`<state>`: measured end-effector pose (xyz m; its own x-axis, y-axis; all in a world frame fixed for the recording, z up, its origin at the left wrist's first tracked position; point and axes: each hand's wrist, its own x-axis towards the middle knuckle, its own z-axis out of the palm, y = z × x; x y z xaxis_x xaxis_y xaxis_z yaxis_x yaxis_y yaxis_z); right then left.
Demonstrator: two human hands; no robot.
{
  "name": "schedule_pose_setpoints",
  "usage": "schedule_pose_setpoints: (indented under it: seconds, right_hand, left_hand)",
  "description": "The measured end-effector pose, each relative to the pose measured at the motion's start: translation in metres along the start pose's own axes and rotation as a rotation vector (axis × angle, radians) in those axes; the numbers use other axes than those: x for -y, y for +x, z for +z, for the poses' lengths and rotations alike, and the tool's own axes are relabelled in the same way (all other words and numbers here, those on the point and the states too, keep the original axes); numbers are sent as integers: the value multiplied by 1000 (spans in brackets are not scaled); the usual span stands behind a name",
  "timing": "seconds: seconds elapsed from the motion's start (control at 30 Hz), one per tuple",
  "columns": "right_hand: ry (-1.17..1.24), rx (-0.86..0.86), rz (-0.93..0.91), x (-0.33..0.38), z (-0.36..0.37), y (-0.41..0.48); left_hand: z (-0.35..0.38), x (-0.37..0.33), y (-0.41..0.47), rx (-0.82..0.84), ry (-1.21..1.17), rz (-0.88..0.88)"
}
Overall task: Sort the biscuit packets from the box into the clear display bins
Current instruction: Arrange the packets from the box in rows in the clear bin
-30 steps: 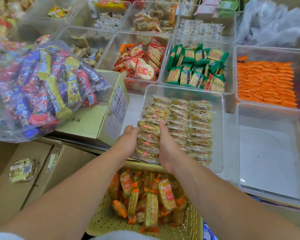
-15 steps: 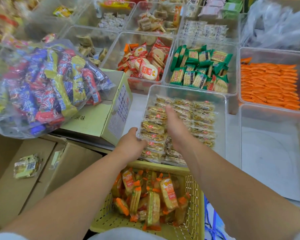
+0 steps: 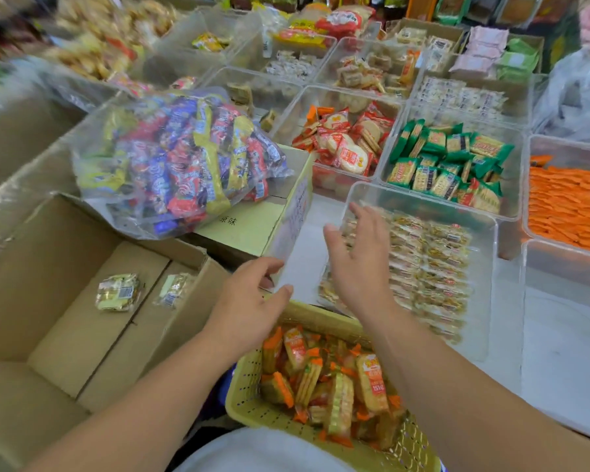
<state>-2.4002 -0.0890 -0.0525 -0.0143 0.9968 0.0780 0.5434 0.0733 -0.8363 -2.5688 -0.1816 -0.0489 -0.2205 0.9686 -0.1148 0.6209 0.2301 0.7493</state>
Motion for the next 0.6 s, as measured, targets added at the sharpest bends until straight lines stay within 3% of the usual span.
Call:
schedule_pose_setpoints:
  seconds: [0.13, 0.27, 0.33, 0.43, 0.6]
  right_hand:
    - [-41, 283, -357, 54, 45, -53]
    - [-292, 632, -579, 85, 113, -95]
    - [-448, 731, -612, 95, 142, -110]
    - [-671, 806, -550, 108, 176, -123]
    - [-900, 735, -432, 120, 198, -131]
  left_hand:
    - [-60, 50, -41, -273, -47, -44]
    - [-127, 124, -58, -413, -103, -239]
    - [-154, 163, -57, -382, -57, -344]
    - [-187, 213, -51, -209, 181, -479]
    - [-221, 257, -20, 79, 367, -451]
